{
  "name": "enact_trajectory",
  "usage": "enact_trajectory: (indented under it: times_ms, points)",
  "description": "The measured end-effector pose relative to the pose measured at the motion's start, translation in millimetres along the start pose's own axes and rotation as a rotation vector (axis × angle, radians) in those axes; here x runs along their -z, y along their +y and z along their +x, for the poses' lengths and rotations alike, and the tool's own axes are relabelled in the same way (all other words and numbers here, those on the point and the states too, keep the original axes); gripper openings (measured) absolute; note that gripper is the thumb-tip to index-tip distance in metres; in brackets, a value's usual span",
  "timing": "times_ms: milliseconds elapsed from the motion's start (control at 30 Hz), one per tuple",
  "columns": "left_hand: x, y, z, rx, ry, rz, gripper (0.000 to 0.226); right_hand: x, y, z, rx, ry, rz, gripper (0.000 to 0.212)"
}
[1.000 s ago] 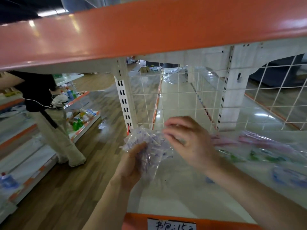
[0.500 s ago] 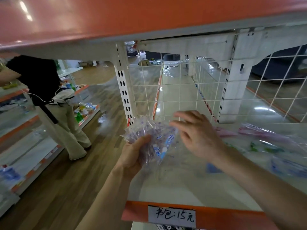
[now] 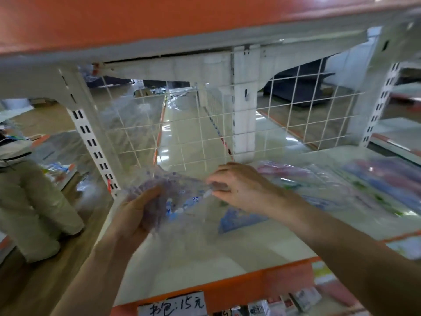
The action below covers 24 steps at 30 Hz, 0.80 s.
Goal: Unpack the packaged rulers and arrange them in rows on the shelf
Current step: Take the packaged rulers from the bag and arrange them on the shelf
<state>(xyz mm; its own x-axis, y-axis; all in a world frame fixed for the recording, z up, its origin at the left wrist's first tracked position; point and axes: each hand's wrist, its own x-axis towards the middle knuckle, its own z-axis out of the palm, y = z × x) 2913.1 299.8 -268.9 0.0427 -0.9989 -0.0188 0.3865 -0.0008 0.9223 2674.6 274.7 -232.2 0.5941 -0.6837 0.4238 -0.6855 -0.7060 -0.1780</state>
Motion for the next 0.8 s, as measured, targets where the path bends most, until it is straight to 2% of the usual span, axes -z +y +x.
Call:
enact_trajectory:
  times_ms: [33, 67, 167, 200, 300, 400, 500, 600, 667, 800]
  points:
    - [-6, 3, 5, 0.010, -0.014, -0.017, 0.016, 8, 6, -3, -0.048, 0.005, 0.018, 0.015]
    - [-10, 4, 11, 0.014, -0.031, -0.041, 0.024, 16, 13, -8, -0.106, 0.004, 0.045, 0.013]
    - [-26, 4, 22, 0.062, -0.065, -0.046, 0.083, 41, 40, -28, -0.285, -0.005, 0.097, 0.012]
    - [-29, 2, 24, 0.080, -0.068, -0.045, 0.090, 46, 48, -35, -0.335, -0.008, 0.092, 0.013]
    - [-30, -11, 32, 0.151, -0.045, -0.088, 0.067, 56, 66, -55, -0.431, -0.009, 0.120, 0.015]
    - [-27, -23, 39, 0.191, -0.019, -0.117, 0.063, 62, 78, -72, -0.493, -0.050, 0.085, 0.012]
    - [-26, -24, 39, 0.176, -0.032, -0.106, 0.073, 68, 88, -86, -0.508, -0.054, 0.033, 0.006]
    - [-26, -20, 35, 0.151, -0.066, -0.078, 0.102, 76, 94, -104, -0.547, -0.055, -0.004, 0.008]
    - [-30, -21, 35, 0.138, -0.096, -0.055, 0.105, 84, 97, -116, -0.599, -0.084, -0.036, 0.011]
    - [-43, -26, 32, 0.171, -0.146, -0.071, 0.064, 94, 103, -134, -0.715, -0.187, -0.076, 0.020]
